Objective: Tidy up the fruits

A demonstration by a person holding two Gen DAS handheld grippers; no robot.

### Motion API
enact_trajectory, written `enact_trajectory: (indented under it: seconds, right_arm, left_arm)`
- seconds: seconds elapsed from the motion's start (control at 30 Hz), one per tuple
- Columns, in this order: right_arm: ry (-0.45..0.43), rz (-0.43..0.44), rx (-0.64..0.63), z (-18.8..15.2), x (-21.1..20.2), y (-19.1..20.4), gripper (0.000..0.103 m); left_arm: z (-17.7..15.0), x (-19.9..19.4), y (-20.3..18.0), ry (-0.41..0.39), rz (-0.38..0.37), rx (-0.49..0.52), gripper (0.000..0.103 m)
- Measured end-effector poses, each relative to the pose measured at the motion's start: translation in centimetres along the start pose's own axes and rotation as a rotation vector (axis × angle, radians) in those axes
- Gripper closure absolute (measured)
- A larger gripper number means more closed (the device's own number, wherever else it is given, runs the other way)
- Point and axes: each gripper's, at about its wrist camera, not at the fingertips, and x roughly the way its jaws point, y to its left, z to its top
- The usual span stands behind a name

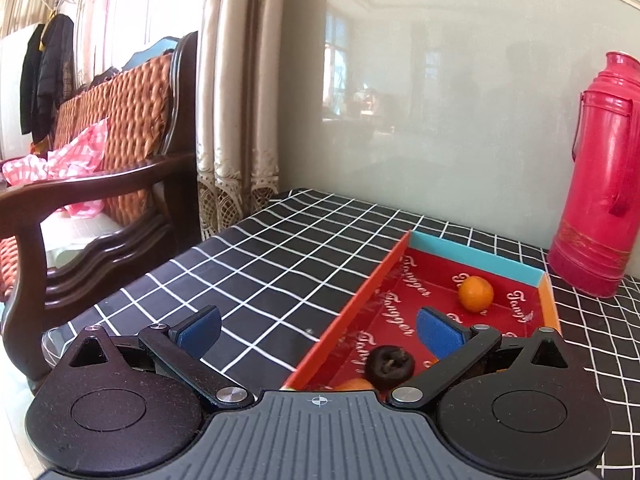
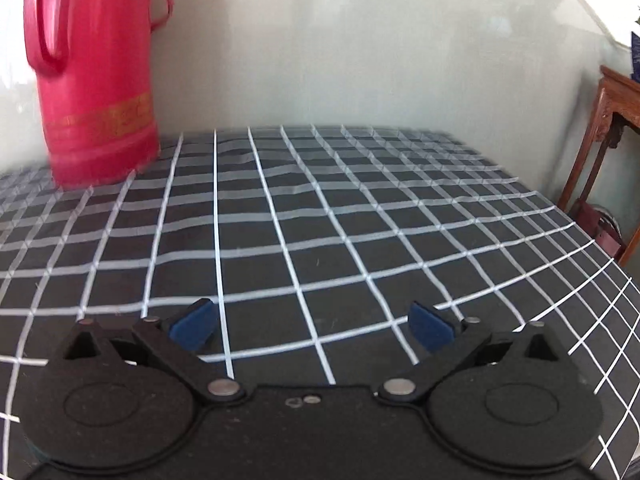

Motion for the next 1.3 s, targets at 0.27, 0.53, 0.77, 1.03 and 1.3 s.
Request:
enact_trajectory:
  seconds: [0.27,0.53,0.77,1.03,1.3]
  right_arm:
    - [0.023,0.031,0.068,0.2,1.1,-0.6,0.006]
    - [0.022,0.058,0.053,1.2,2.7,0.2,0.005]
    - [0.021,0.084,0.03,2.0,3.5,0.2,0.005]
    - [0.021,0.084,0.03,1.9,3.5,0.3,0.005]
    - [0.021,0.084,0.03,1.9,3.5,0.2,0.005]
  left_arm:
    - [-0.1,1.0,2.2,0.038,0.025,-0.011,0.0]
    - [-0.1,1.2,4.1,0.027,0.066,-0.028,0.0]
    - [-0.1,1.5,4.9,0.029,0.091,-0.033,0.0]
    - [0.1,1.5,5.7,0.026,0.097,-0.051,0.0]
    - [0.6,1.8,9.8,0.017,0.153,-0.156,0.0]
